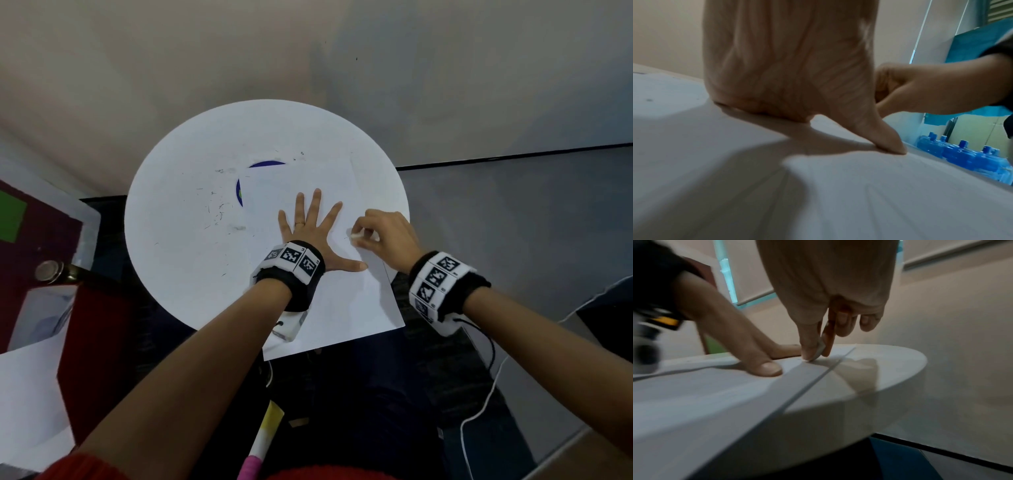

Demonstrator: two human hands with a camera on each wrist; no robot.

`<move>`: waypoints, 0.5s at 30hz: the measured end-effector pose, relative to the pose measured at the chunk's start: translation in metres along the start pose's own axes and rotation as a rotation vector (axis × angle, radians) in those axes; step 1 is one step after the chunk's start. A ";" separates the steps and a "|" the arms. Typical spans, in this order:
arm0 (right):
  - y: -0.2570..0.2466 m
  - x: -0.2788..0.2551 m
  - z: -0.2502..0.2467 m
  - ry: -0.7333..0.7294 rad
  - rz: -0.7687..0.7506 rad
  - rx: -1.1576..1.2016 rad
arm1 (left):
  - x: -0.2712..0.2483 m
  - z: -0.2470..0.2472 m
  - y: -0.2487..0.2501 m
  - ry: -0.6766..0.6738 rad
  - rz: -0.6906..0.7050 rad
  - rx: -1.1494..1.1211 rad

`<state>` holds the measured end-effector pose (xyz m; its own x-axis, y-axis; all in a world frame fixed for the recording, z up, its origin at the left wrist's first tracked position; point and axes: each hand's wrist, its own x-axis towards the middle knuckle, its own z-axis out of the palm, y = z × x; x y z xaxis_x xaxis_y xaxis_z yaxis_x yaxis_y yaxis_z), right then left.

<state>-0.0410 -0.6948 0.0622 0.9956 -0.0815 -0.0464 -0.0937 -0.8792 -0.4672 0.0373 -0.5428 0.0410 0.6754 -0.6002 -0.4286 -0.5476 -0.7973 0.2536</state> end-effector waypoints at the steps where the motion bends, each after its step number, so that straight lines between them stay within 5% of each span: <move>1: 0.000 -0.001 -0.003 -0.029 -0.010 -0.006 | -0.001 0.000 0.000 0.002 0.000 0.001; 6: 0.004 0.029 -0.009 0.025 0.087 0.039 | -0.002 -0.001 0.001 -0.001 0.002 -0.002; 11: 0.001 -0.009 -0.003 -0.076 -0.015 0.038 | 0.000 0.001 0.000 0.017 0.003 0.008; 15: -0.003 0.010 -0.007 -0.060 0.005 0.013 | -0.002 0.000 0.001 0.005 0.015 0.014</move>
<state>-0.0303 -0.6964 0.0691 0.9932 -0.0576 -0.1012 -0.0993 -0.8724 -0.4785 0.0355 -0.5423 0.0422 0.6690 -0.6127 -0.4207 -0.5649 -0.7870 0.2479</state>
